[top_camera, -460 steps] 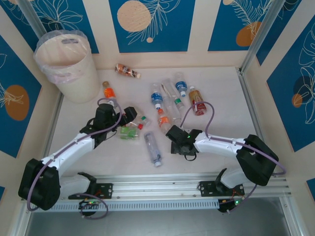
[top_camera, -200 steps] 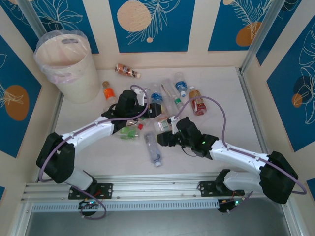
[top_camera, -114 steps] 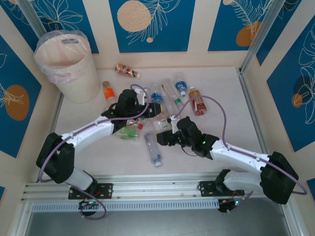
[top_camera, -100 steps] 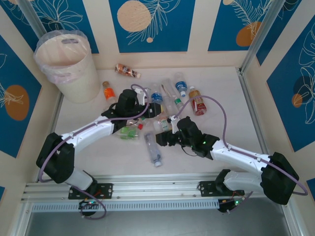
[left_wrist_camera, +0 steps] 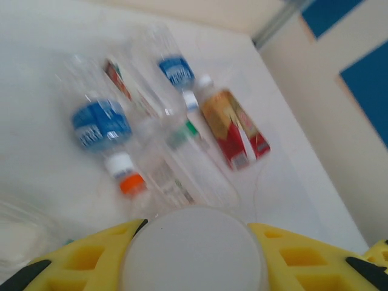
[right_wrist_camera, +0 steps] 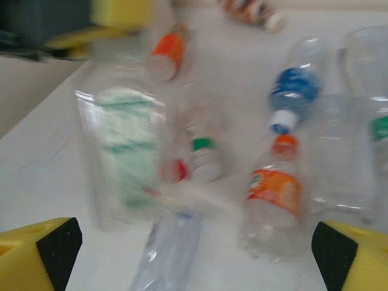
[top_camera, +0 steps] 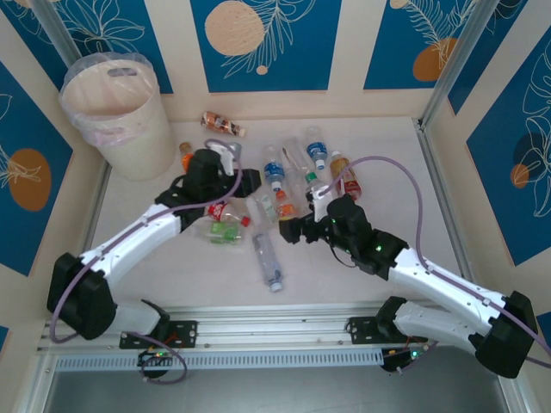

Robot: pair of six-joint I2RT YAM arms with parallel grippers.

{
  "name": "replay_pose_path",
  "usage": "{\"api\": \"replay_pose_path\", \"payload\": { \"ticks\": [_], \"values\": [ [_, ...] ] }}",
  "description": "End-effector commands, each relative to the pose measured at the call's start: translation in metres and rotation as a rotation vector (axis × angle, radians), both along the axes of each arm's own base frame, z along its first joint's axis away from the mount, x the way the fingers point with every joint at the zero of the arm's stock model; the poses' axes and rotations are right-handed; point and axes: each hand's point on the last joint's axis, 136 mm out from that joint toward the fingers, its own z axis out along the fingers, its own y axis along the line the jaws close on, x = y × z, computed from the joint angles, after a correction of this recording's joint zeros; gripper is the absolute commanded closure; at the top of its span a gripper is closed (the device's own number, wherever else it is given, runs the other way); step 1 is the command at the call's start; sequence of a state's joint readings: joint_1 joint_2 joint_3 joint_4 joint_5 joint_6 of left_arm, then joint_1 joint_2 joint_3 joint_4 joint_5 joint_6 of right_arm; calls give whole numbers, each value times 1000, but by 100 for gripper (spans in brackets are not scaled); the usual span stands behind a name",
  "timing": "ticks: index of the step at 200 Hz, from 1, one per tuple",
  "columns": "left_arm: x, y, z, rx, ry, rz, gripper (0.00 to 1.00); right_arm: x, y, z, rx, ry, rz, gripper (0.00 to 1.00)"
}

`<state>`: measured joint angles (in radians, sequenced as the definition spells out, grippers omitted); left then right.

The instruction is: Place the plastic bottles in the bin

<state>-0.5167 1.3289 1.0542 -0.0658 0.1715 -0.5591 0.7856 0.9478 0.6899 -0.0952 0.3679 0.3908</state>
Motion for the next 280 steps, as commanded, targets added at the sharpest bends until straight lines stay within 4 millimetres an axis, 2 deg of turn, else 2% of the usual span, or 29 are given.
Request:
{"api": "replay_pose_path", "payload": {
  "ticks": [1, 21, 33, 57, 106, 119, 151, 195, 224, 248, 280],
  "values": [
    [16, 41, 66, -67, -190, 163, 100, 34, -49, -3, 151, -4, -334, 0],
    [25, 87, 105, -14, -328, 376, 100, 48, -70, -8, 315, 25, -447, 0],
    [26, 113, 132, 4, -430, 491, 100, 53, -77, -7, 349, 33, -467, 0],
    [22, 145, 181, -8, -623, 600, 100, 58, -88, -2, 329, 41, -503, 0],
    [35, 217, 247, 71, -821, 856, 100, 53, -97, 8, 294, 15, -501, 0],
    [46, 234, 260, 97, -824, 878, 100, 52, -100, 8, 298, 9, -508, 0],
    [73, 260, 292, 169, -816, 908, 100, 51, -104, 7, 318, 12, -523, 1],
    [108, 314, 267, 271, -698, 1121, 100, 51, -104, 7, 333, 21, -525, 1],
    [150, 353, 247, 297, -564, 1164, 100, 51, -96, 10, 303, 31, -472, 0],
    [182, 370, 219, 275, -451, 1138, 100, 55, -96, 11, 279, 42, -478, 0],
    [209, 381, 181, 275, -338, 1108, 100, 60, -96, 4, 277, 62, -500, 0]
  ]
}}
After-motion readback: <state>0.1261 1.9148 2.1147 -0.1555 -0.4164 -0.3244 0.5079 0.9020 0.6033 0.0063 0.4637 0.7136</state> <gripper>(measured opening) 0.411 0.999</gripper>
